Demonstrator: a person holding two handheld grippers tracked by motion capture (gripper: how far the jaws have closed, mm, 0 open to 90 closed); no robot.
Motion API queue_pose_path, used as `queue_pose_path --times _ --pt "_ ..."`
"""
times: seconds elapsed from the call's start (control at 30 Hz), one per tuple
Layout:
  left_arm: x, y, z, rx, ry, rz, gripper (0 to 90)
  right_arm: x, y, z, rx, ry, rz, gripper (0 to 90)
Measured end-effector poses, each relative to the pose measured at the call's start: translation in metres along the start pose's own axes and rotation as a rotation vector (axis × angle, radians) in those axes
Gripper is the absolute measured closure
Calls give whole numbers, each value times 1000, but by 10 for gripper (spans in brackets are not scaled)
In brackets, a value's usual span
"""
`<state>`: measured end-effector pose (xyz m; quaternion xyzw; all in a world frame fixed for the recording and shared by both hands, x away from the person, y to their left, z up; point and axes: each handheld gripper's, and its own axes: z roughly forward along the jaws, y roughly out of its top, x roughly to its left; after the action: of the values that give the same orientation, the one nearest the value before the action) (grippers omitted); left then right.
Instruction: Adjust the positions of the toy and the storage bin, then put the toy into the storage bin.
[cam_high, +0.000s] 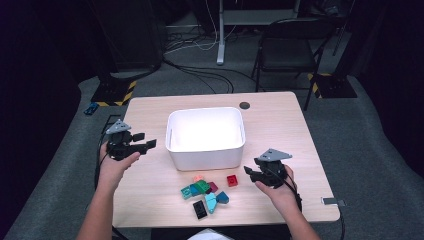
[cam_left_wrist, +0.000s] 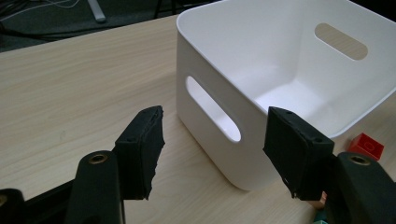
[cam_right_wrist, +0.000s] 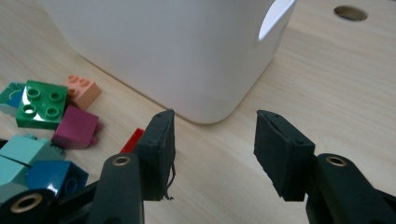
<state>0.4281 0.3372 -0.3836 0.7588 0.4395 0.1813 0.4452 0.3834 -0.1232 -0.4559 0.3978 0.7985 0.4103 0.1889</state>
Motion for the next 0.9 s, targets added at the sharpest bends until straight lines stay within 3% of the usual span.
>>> queue_pose_path --times 0.5,0.73,0.9 --pt "3 2 -3 -9 -2 1 362 18 -15 37 105 80 -18 538" --pt "7 1 1 -4 -6 -10 362 29 -12 44 100 111 1 526" --pt "8 -1 2 2 -8 -9 361 38 -13 51 103 91 -6 463"
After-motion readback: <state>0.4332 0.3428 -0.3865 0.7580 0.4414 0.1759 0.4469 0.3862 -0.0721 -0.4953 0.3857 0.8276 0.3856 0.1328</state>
